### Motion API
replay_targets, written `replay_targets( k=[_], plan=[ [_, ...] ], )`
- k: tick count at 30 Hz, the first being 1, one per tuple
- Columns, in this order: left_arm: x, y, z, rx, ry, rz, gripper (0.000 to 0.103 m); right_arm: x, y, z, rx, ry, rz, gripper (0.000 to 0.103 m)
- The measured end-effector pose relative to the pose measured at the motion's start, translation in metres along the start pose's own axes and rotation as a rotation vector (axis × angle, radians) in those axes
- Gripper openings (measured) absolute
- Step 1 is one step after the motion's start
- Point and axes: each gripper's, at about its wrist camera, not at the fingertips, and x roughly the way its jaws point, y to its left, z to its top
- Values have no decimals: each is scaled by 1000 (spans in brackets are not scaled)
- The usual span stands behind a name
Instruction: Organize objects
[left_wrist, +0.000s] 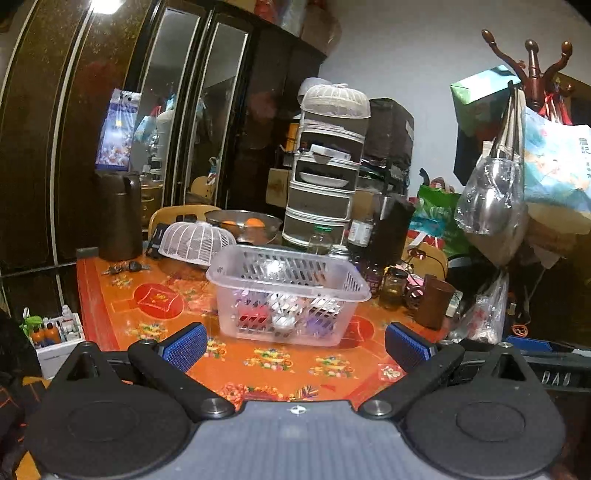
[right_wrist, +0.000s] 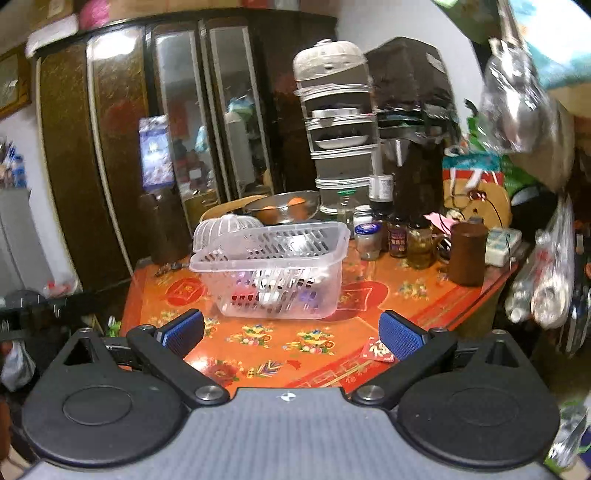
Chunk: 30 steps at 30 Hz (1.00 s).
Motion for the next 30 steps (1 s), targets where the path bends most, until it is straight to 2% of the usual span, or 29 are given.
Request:
replay_targets(
  k=[4, 7, 18, 30],
  plan=[
    [-4, -9, 1, 48, 4, 7, 103, -7, 8, 4, -48, -11, -39, 103],
    [-4, -3, 2, 41, 2, 14, 103, -8, 10, 4, -45, -4, -57, 103],
    [-2, -8, 5, 57, 6, 7, 103, -13, 18, 4, -85, -8, -63, 103],
    [-4, -10, 3, 64, 14, 13, 103, -16, 7, 7, -51, -5, -58, 103]
  ],
)
